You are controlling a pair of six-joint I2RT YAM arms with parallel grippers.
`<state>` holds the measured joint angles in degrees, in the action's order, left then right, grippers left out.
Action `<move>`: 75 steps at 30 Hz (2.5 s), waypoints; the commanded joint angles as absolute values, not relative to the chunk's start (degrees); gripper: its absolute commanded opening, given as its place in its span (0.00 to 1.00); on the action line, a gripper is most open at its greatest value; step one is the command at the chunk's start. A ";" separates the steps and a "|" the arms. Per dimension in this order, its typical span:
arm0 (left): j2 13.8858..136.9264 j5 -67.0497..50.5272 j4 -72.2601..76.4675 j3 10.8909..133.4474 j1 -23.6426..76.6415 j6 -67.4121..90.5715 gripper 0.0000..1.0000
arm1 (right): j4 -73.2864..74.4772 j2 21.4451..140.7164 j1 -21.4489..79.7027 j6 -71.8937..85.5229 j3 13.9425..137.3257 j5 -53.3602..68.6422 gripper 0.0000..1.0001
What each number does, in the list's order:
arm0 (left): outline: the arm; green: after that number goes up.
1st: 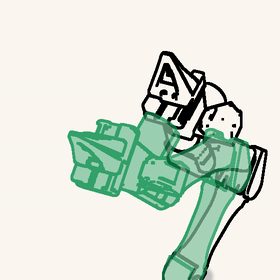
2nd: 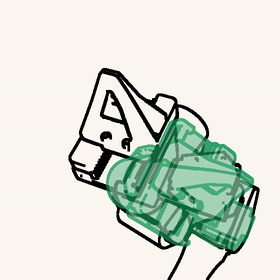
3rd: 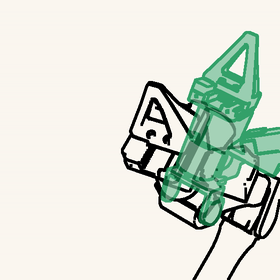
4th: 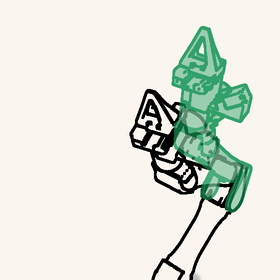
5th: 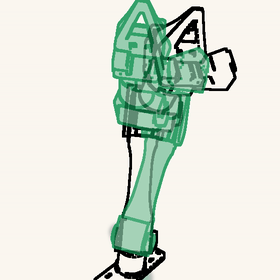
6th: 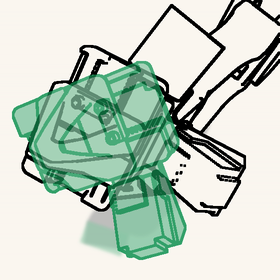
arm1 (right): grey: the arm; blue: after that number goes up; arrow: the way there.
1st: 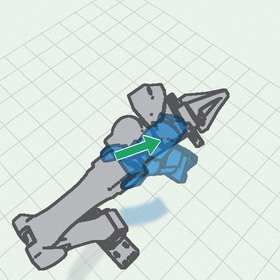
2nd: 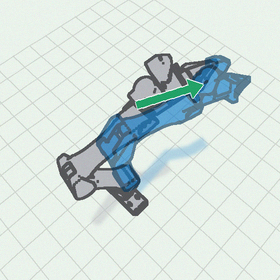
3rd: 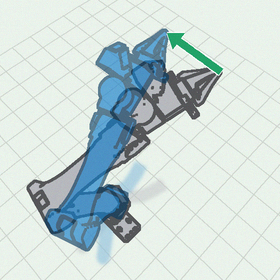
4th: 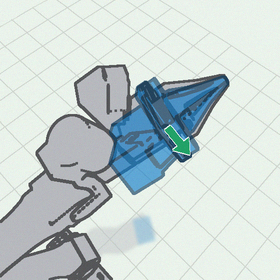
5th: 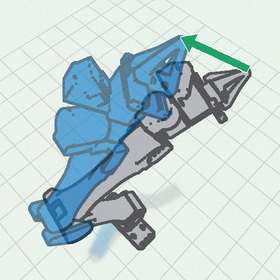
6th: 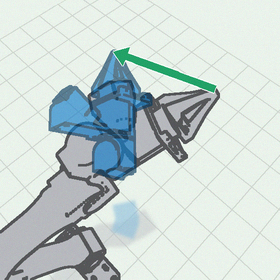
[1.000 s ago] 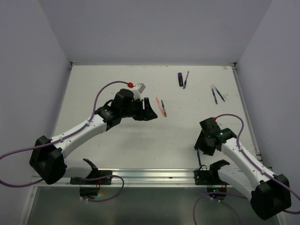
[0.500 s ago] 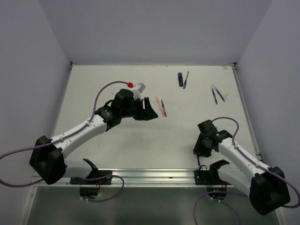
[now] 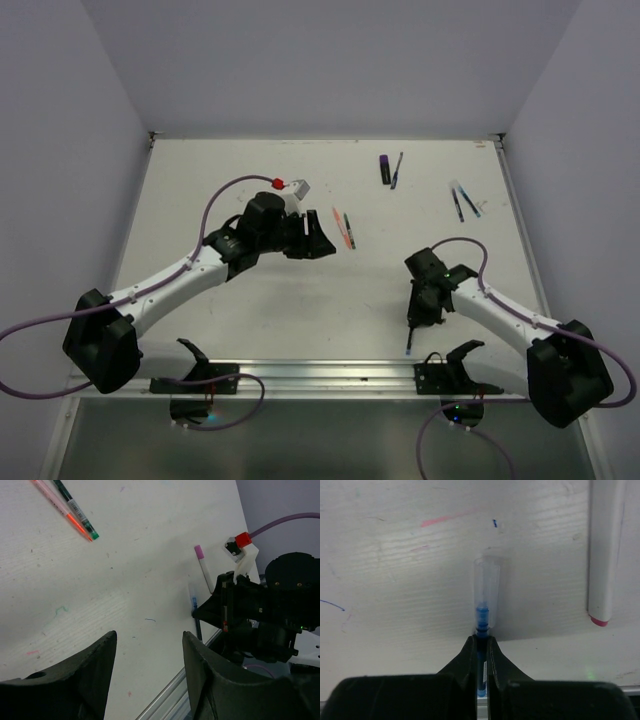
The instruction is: Open the pen caps
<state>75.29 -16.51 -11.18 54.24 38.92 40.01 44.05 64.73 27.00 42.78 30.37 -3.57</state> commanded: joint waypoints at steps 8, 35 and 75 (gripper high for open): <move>75.23 -18.79 -4.93 51.86 38.94 43.33 0.51 | 27.79 67.75 33.83 33.41 45.79 7.86 0.00; 83.23 -22.24 7.03 49.48 40.96 47.46 0.51 | 14.50 66.62 39.11 32.96 46.67 22.41 0.00; 90.88 -13.87 -13.54 73.74 29.37 42.89 0.00 | 22.41 70.40 51.15 31.64 44.12 1.15 0.00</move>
